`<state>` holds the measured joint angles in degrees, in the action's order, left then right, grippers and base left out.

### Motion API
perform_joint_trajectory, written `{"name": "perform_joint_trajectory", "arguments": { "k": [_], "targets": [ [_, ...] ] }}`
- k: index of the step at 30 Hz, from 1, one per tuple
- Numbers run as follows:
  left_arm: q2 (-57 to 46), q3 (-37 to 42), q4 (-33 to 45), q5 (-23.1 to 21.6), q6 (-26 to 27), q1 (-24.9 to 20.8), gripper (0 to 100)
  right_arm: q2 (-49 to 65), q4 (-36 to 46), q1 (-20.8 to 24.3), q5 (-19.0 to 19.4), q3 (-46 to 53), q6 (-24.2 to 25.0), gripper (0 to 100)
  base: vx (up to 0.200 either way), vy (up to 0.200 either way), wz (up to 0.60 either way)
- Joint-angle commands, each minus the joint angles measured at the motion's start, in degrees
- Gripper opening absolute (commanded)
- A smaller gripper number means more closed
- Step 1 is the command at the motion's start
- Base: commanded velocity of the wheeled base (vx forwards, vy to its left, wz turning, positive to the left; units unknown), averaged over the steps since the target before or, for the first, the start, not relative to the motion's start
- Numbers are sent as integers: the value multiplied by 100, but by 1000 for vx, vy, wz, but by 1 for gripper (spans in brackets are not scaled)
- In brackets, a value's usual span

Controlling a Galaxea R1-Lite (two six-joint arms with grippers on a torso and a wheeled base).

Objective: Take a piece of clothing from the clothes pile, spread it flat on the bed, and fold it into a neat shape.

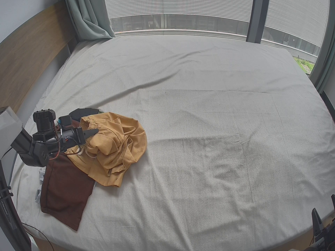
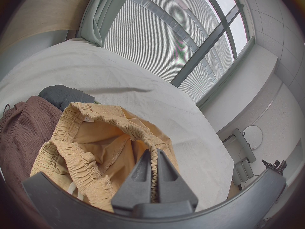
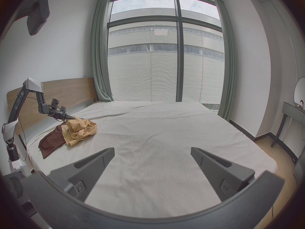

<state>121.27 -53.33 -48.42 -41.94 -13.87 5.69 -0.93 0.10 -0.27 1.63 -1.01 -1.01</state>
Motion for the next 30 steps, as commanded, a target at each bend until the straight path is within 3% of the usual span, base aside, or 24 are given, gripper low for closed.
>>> {"name": "perform_joint_trajectory", "arguments": {
  "k": [1, 11, 30],
  "targets": [
    [2, 60, -45, -8, -37, 20, 0, 93, -1, 0, 4, 101, -4, 100, 0, 0, 0],
    [-508, 948, -1451, -8, -1074, -51, 0, 93, -1, 0, 4, 101, -4, 100, 0, 0, 0],
    [-1352, 1809, -1679, -25, -1170, -411, 0, 93, -1, 0, 4, 101, -4, 100, 0, 0, 0]
  ]
}}
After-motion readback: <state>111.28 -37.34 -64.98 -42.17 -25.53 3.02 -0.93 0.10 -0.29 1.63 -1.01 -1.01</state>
